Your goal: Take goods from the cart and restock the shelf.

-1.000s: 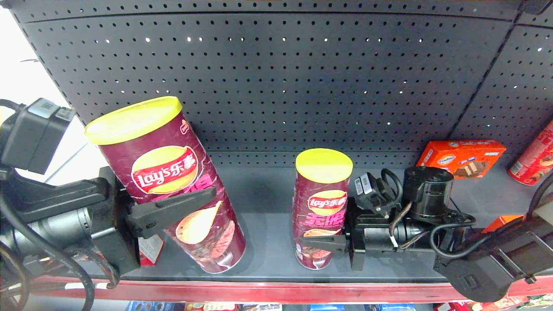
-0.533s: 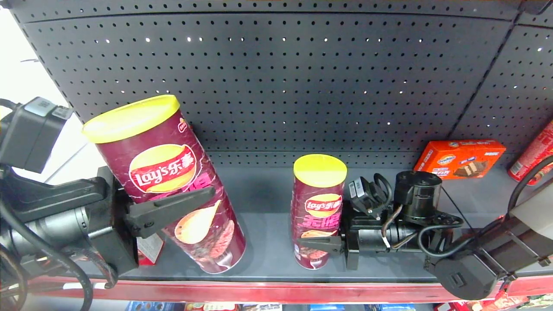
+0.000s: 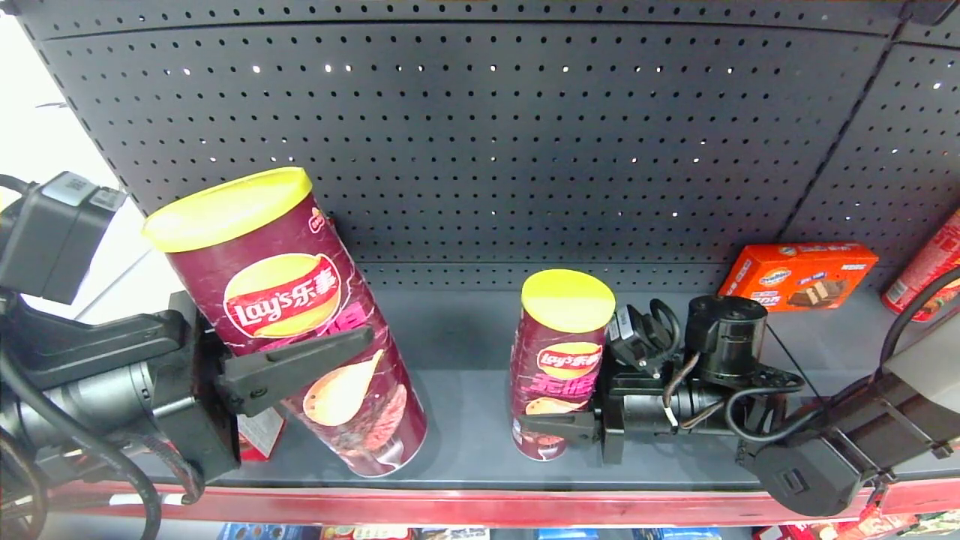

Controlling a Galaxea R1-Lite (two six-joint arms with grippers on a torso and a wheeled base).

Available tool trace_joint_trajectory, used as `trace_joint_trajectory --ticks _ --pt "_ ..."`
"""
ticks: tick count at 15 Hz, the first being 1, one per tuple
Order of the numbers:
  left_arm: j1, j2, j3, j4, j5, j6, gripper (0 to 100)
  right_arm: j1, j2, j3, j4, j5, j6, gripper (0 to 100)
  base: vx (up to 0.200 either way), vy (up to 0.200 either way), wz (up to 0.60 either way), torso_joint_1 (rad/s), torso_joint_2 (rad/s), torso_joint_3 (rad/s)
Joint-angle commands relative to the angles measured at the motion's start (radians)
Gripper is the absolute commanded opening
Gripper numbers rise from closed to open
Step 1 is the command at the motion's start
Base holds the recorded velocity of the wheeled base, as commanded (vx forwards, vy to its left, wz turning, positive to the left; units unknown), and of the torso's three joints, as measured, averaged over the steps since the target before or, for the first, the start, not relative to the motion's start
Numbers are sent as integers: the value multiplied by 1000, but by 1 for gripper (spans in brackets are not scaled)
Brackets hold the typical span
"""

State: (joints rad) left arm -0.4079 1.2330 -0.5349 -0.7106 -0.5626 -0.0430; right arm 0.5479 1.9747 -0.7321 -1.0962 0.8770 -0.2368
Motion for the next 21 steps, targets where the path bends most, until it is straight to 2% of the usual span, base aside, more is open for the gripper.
trace_joint_trajectory --ticks 1,5,8,9,11,13,14,15,16,17,18,19,21 --pt "0 -3 16 -6 0 -2 0 1 -30 8 -2 0 -1 100 0 0 0 0 0 0" --pt "0 -24 41 -6 0 -2 0 -2 -119 63 -2 -10 1 100 0 0 0 0 0 0" --pt "1 -40 65 -6 1 -3 0 -17 -341 212 2 -43 8 100 0 0 0 0 0 0" --pt "1 -43 62 -6 1 -3 0 -59 -456 284 9 -52 10 100 0 0 0 0 0 0" --pt "0 -46 64 -6 1 -3 0 -152 -585 333 16 -81 25 100 0 0 0 0 0 0" --pt "0 -56 64 -4 1 -3 0 -318 -764 385 24 -178 77 100 0 0 0 0 0 0" --pt "0 -59 65 -4 1 -3 0 -355 -803 402 39 -220 77 100 0 0 0 0 0 0" --pt "-2 -63 65 -4 1 -3 0 -413 -873 438 82 -299 77 100 0 0 0 0 0 0" --pt "-2 -67 65 -4 0 -3 0 -467 -982 508 159 -426 77 100 0 0 0 0 0 0" --pt "-2 -67 64 -4 0 -3 0 -479 -1062 545 211 -500 79 100 0 0 0 0 0 0" --pt "-2 -69 65 -4 1 -3 0 -479 -1070 547 216 -506 79 100 0 0 0 0 0 0" --pt "-2 -73 65 -4 1 -2 0 -480 -1223 588 346 -609 82 100 0 0 0 0 0 0" --pt "-3 -75 64 -4 1 -2 0 -479 -1392 591 544 -688 85 100 0 0 0 0 0 0"
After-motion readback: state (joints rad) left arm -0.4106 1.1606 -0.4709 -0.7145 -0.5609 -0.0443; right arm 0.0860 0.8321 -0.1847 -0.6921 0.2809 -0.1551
